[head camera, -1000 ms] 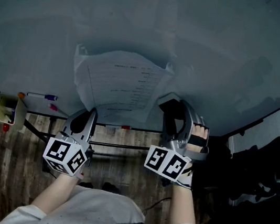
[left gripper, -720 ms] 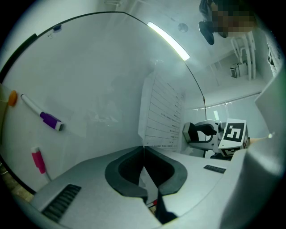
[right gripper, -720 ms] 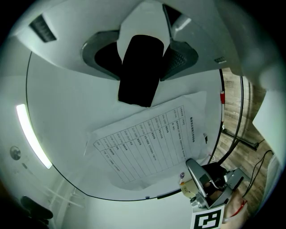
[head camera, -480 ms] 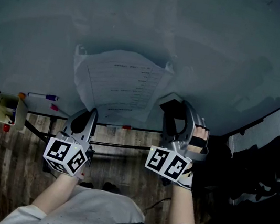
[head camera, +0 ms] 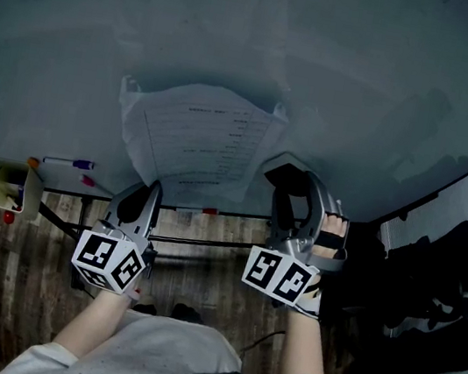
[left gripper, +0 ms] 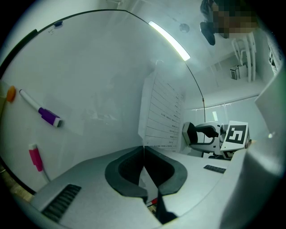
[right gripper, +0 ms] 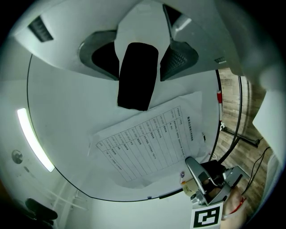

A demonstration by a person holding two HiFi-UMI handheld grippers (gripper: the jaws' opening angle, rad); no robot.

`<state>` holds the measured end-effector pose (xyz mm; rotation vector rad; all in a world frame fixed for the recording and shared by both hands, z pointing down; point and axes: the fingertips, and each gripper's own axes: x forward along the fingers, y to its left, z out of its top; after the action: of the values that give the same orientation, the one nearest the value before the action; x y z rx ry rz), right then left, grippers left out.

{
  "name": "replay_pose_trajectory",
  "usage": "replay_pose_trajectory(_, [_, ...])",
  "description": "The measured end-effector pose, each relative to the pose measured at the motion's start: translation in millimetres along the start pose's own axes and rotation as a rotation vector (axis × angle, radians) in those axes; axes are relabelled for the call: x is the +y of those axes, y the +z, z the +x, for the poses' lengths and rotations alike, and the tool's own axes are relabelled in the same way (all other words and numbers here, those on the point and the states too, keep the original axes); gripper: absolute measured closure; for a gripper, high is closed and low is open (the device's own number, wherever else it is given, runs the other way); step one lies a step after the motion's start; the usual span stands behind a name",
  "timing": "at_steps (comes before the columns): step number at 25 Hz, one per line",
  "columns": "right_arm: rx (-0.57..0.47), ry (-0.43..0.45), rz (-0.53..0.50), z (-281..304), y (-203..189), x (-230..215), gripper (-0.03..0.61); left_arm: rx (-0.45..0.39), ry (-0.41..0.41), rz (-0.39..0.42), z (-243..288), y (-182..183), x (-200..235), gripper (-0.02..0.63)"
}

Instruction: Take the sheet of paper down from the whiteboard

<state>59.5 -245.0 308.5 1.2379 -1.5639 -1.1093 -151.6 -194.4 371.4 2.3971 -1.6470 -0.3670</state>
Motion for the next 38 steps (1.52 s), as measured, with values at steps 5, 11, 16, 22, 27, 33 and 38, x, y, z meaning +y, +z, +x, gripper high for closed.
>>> replay_pose_trajectory(5, [0.000, -0.006, 0.008, -3.2, -0.3, 0.8, 0.302, 0.003, 0.000, -0.004, 1.2, -0.5, 1.0, 0.598])
replay_pose_trajectory(11, [-0.061, -0.049, 0.117, -22.9, 12.8, -2.2, 0.302, 0.001, 0.006, -0.006, 1.0, -0.2, -1.6, 0.598])
replay_pose_trajectory(16, [-0.100, 0.035, 0.241, -29.0, 22.0, 20.9, 0.302, 0.001, 0.008, -0.008, 1.5, -2.0, -2.5, 0.598])
replay_pose_trajectory(22, [-0.121, 0.105, 0.293, -36.3, 31.2, 42.7, 0.302, 0.001, 0.005, -0.009, 1.7, -1.3, -3.2, 0.598])
replay_pose_trajectory(27, [-0.093, 0.283, 0.485, -23.0, 28.4, 78.8, 0.304, 0.006, 0.001, -0.012, 1.3, -2.1, -3.1, 0.598])
replay_pose_trajectory(33, [-0.082, 0.437, 0.809, -2.9, 25.8, 88.7, 0.304, 0.010, 0.001, -0.014, 0.6, -0.2, -4.0, 0.598])
replay_pose_trajectory(38, [-0.081, 0.481, 0.920, 5.1, 28.3, 90.1, 0.312, 0.016, 0.000, -0.015, 1.4, -1.2, -4.7, 0.598])
